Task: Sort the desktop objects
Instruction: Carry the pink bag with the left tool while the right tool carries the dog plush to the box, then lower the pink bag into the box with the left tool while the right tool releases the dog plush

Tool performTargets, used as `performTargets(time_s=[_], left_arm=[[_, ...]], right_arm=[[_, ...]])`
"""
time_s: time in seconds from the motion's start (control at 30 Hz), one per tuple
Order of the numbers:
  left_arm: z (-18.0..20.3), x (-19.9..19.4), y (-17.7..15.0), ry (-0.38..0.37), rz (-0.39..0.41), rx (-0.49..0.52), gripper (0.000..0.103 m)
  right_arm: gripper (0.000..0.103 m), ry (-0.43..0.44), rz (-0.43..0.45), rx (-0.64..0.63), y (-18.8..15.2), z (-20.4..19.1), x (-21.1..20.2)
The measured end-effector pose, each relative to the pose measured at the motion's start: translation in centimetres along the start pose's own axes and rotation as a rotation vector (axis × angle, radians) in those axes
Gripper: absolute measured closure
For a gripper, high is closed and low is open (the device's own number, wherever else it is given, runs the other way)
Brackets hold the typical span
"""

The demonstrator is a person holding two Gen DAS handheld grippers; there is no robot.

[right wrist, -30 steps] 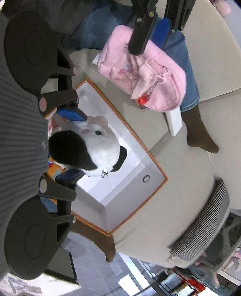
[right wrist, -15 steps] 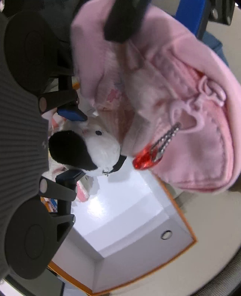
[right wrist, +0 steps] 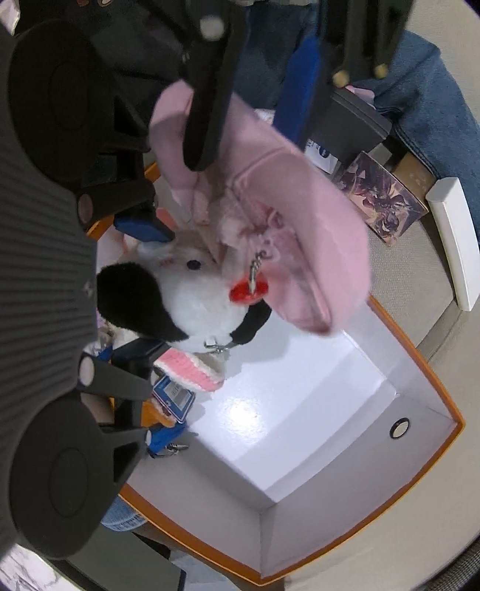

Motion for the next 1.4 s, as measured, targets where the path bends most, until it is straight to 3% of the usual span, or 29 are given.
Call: performTargets(time_s=[0.13, 0.3, 0.6, 0.73, 0.97, 1.13, 1.23, 1.4], left_arm=[[-0.6, 1.1, -0.7, 0.049, -0.031, -0.016, 0.074], [-1.4, 3.6, -2.6, 0.095, -0.139, -0.014, 0.076], [-1.3, 5.6, -3.0, 0.146, -0.27, 0.054, 0.077], [-1.1, 5.7, -2.9, 0.15, -0.301, 0.067, 0.076], [-0.6, 4.4, -3.2, 0.132, -0.238, 0.067, 0.072], [0.3, 1.3, -3.7, 0.112, -0.126, 0.08, 0.065], [0.4, 0.4, -4.3, 0.116, -0.098, 0.09, 0.065], [-0.8, -0.9, -4.1, 0.129, -0.03, 0.009, 0.065]], right_arm=[[0.045, 0.045, 0.015, 0.004, 0.8, 0.5, 0.6], [0.046, 0.076, 0.044, -0.092, 1.2, 0.0, 1.5], [0.046, 0.063, 0.09, -0.126, -0.7, 1.2, 0.6], [0.058, 0.067, 0.156, -0.135, -0.3, 1.0, -0.6], [0.059, 0.061, 0.177, -0.173, 0.8, -0.3, 0.1], [0.058, 0.06, 0.205, -0.141, 0.8, -0.1, -0.9], [0.057, 0.093, 0.246, -0.118, 0.9, -0.2, -1.8], [0.057, 0.075, 0.263, -0.102, 1.2, -0.3, -2.3]])
Point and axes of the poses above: each gripper's, at about its wrist camera, not at the fingertips, and x roughly the way its jaws point, z to its right, y to its top, the point moved 9 cm from there along x, roughly the way its jaws point, and after that the axes turned 3 degrees about y, right-handed, at the moved point
